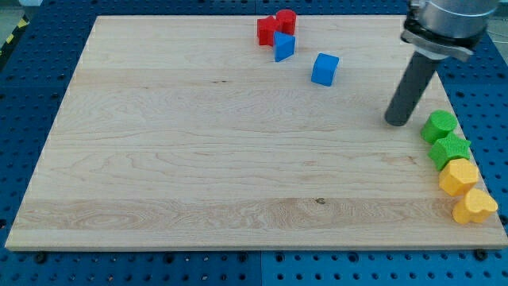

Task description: Keep the blue cube on the top of the green circle

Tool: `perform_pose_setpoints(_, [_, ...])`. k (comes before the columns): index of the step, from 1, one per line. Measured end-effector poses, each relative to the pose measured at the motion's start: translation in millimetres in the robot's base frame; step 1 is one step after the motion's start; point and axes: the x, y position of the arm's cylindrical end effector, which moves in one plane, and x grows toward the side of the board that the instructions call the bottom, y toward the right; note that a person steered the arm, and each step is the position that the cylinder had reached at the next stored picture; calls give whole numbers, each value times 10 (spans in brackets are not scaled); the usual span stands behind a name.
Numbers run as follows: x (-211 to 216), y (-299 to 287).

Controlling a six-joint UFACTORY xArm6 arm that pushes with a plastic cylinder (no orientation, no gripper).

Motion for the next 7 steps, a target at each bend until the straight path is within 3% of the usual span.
perform_pose_setpoints(3, [-467, -1010])
perform_pose_setpoints(7, [-636, -1043])
